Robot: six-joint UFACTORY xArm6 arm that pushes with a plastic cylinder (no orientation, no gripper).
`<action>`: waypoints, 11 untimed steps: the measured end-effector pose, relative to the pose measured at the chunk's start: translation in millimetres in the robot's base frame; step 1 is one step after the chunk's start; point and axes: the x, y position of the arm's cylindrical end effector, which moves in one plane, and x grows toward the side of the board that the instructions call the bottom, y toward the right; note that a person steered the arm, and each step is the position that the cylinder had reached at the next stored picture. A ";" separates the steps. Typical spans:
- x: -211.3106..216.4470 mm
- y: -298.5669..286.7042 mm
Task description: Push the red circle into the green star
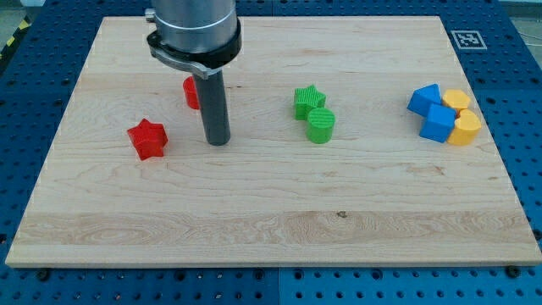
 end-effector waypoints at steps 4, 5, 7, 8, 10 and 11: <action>-6.4 -56.8; -39.2 -62.1; -81.2 -64.9; -89.6 -57.2; -84.3 -29.8; -83.3 -14.6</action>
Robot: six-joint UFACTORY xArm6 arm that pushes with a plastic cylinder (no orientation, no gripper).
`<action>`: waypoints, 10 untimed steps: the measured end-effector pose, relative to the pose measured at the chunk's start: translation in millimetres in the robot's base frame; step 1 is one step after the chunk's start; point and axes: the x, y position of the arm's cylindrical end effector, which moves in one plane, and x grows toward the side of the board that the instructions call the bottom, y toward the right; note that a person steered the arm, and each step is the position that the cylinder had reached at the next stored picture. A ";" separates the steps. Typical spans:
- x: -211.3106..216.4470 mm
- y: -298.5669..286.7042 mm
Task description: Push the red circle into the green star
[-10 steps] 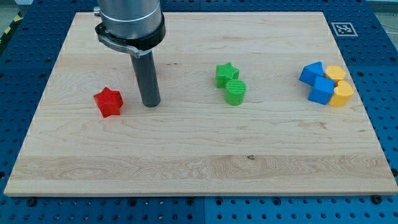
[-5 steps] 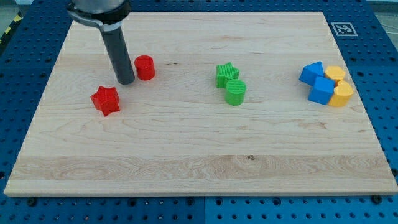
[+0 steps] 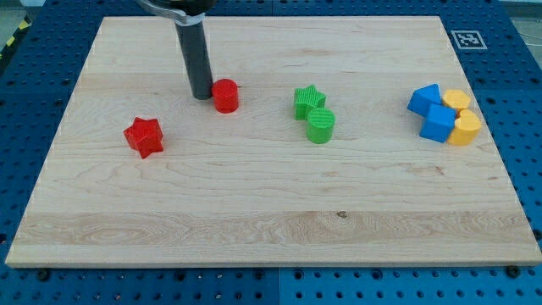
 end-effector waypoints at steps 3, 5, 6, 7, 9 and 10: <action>6.3 38.6; 26.1 30.3; 26.1 41.1; 26.1 57.5; 26.1 65.3; 26.1 65.5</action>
